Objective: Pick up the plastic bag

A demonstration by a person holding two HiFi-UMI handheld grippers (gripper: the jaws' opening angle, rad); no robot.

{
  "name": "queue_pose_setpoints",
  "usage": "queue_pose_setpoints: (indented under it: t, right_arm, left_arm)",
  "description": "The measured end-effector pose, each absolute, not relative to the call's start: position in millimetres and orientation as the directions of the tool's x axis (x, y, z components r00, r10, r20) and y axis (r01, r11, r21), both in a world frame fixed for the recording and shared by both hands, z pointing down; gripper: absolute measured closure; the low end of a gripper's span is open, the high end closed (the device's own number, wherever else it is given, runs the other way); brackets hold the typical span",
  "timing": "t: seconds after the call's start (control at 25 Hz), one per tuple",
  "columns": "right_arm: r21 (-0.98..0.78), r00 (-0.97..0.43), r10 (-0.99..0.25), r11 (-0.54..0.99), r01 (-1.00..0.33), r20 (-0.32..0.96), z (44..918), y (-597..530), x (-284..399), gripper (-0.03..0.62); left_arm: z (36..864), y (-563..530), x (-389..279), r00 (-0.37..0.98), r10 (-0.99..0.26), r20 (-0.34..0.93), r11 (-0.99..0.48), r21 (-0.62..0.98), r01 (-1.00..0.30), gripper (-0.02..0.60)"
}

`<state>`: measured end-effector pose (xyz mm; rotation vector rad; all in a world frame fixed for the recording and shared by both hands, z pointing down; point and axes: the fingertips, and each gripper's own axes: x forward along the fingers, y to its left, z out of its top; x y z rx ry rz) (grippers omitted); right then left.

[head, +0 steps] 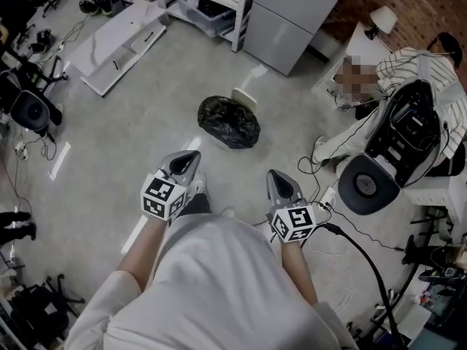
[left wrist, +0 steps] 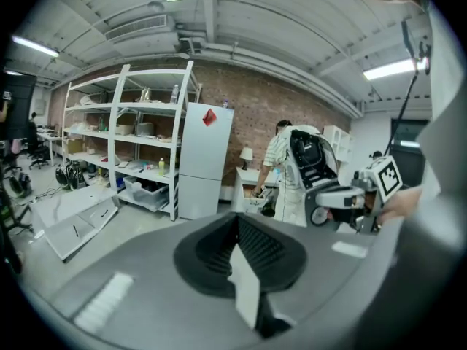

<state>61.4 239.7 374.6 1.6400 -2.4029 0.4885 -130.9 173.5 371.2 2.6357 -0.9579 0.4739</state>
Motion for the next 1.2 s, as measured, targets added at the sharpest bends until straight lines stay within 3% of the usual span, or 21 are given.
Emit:
queue_pose_setpoints:
  t: [0.64, 1.2]
  right_arm:
    - [-0.164, -0.244, -0.883, 0.192, -0.968, 0.401, 388.4, 96.9, 38.0, 0.592]
    - [-0.163, -0.197, -0.867, 0.136, -0.977, 0.457, 413.1, 45.3, 30.1, 0.592]
  left_arm:
    - [382.3, 10.9, -156.6, 0.771, -0.436, 0.464, -0.849, 0.073, -0.524, 0.578]
    - [416.7, -57.0, -171.9, 0.778, -0.378, 0.501, -0.854, 0.137, -0.503, 0.578]
